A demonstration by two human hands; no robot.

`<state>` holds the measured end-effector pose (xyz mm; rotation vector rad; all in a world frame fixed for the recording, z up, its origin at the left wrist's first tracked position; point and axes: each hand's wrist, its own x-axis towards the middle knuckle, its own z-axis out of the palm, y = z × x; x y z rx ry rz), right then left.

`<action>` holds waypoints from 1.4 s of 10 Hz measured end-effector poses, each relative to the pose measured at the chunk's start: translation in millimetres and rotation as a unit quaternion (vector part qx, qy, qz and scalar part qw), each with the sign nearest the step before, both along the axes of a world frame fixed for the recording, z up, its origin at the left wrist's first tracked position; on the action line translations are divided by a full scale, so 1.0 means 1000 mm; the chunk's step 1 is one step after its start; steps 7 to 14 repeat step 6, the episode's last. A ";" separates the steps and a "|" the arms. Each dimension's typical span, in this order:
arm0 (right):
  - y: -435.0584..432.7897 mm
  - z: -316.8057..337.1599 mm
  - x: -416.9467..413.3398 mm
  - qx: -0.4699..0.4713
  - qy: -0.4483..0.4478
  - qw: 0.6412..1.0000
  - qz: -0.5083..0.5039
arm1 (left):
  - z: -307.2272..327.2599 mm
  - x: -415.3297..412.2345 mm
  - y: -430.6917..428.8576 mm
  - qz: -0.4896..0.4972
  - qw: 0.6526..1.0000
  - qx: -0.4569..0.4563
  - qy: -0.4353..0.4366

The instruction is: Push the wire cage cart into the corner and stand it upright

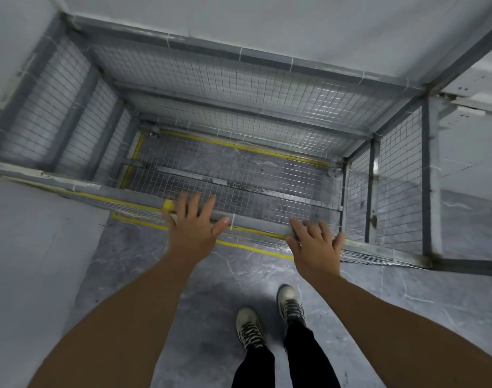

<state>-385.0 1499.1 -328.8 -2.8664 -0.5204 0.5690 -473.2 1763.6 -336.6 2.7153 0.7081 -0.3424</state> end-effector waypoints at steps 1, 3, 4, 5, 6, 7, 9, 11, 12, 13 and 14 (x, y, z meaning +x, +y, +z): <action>-0.002 0.004 0.000 -0.004 0.005 1.000 0.013 | 0.001 0.004 -0.025 -0.039 0.999 0.011 -0.010; -0.011 0.010 0.003 0.003 0.007 0.998 0.059 | 0.007 0.015 -0.061 -0.062 0.998 -0.004 -0.006; -0.018 0.020 0.007 0.015 0.012 0.997 0.070 | 0.017 0.015 -0.072 -0.057 0.998 -0.006 -0.001; -0.025 0.035 0.011 0.029 0.018 0.997 0.069 | 0.035 0.014 -0.078 -0.058 0.998 -0.006 0.004; -0.031 0.054 0.021 0.033 0.016 0.996 0.077 | 0.059 0.019 -0.081 -0.050 0.999 -0.004 -0.012; -0.031 0.054 0.021 0.033 0.016 0.996 0.077 | 0.059 0.019 -0.081 -0.050 0.999 -0.004 -0.012; -0.031 0.054 0.021 0.033 0.016 0.996 0.077 | 0.059 0.019 -0.081 -0.050 0.999 -0.004 -0.012; -0.031 0.054 0.021 0.033 0.016 0.996 0.077 | 0.059 0.019 -0.081 -0.050 0.999 -0.004 -0.012; -0.031 0.054 0.021 0.033 0.016 0.996 0.077 | 0.059 0.019 -0.081 -0.050 0.999 -0.004 -0.012; -0.031 0.054 0.021 0.033 0.016 0.996 0.077 | 0.059 0.019 -0.081 -0.050 0.999 -0.004 -0.012; -0.031 0.054 0.021 0.033 0.016 0.996 0.077 | 0.059 0.019 -0.081 -0.050 0.999 -0.004 -0.012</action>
